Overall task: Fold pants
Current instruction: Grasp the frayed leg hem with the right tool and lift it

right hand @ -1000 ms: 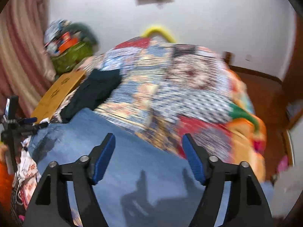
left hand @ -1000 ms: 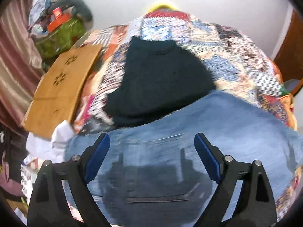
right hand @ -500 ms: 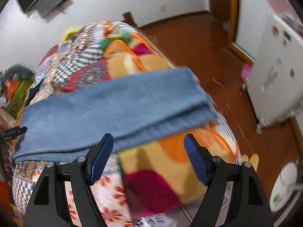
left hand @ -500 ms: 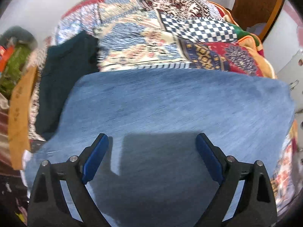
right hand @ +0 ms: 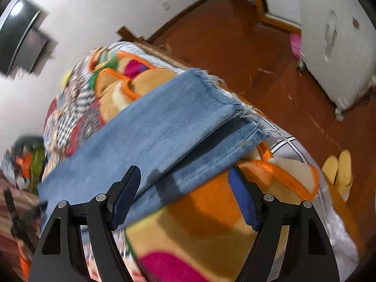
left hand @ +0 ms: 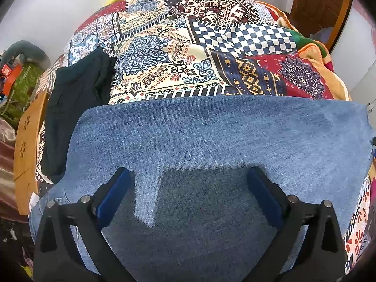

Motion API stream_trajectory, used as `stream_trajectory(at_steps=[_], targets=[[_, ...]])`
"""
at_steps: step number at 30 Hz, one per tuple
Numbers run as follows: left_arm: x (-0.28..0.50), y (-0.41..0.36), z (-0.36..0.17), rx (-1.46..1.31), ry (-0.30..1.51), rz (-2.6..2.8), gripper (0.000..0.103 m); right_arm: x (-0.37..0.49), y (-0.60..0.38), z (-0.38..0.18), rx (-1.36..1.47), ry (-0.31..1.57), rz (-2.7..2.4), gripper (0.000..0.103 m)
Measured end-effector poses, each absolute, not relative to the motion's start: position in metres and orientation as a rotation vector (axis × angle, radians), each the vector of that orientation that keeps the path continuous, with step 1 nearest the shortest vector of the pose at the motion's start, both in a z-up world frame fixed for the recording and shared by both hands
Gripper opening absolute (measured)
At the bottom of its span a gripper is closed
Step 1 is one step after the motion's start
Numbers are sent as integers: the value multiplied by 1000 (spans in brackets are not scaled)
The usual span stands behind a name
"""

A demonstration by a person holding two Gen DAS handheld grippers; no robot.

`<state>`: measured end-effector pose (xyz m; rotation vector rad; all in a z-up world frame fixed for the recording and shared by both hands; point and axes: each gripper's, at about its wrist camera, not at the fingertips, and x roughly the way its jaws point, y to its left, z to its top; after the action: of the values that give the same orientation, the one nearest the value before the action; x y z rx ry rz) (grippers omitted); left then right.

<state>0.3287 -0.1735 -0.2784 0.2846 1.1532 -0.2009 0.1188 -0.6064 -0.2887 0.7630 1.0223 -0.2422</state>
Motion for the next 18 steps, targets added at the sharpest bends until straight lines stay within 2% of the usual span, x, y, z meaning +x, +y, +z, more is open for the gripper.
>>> stream_trajectory(at_steps=[3, 4, 5, 6, 9, 11, 12, 14, 18], targets=[[331, -171, -281, 260, 1160, -210, 103, 125, -615, -305, 797, 1014, -288, 74], [332, -170, -282, 249, 1165, -210, 103, 128, -617, -309, 807, 1012, -293, 71], [335, -168, -283, 230, 1174, -214, 103, 130, -618, -313, 813, 1004, -306, 62], [335, -167, -283, 222, 1177, -217, 103, 132, -619, -314, 812, 995, -319, 58], [335, -168, -283, 225, 1173, -217, 103, 138, -623, -312, 812, 963, -334, 36], [335, -169, -283, 230, 1170, -215, 103, 143, -623, -306, 776, 954, -339, 15], [334, -169, -282, 231, 1169, -214, 103, 143, -622, -301, 747, 946, -349, 11], [333, -169, -281, 233, 1168, -211, 103, 144, -622, -291, 715, 930, -339, 7], [326, -171, -272, 271, 1144, -202, 103, 140, -616, -257, 644, 861, -311, 7]])
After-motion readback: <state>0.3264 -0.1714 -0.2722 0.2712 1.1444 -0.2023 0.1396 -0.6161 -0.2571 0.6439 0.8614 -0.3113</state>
